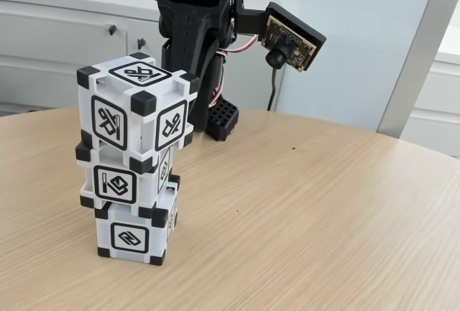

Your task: Stack cubes from left to right.

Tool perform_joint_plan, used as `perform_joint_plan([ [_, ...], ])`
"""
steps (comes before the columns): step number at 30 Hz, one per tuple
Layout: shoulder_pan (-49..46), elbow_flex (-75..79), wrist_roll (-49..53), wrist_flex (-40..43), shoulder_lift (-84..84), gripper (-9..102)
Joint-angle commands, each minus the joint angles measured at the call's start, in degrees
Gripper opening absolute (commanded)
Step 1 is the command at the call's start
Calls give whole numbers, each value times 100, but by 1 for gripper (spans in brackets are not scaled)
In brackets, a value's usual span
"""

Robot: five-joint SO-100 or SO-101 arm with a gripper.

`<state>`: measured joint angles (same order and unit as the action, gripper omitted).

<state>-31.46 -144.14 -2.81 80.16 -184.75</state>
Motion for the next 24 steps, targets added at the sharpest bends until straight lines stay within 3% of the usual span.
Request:
perform_joint_plan([
  [1, -18, 26, -62, -105, -360, 0],
  [16, -9, -1380, 633, -817, -369, 0],
  [24, -18, -1415, 158, -826, -360, 0],
])
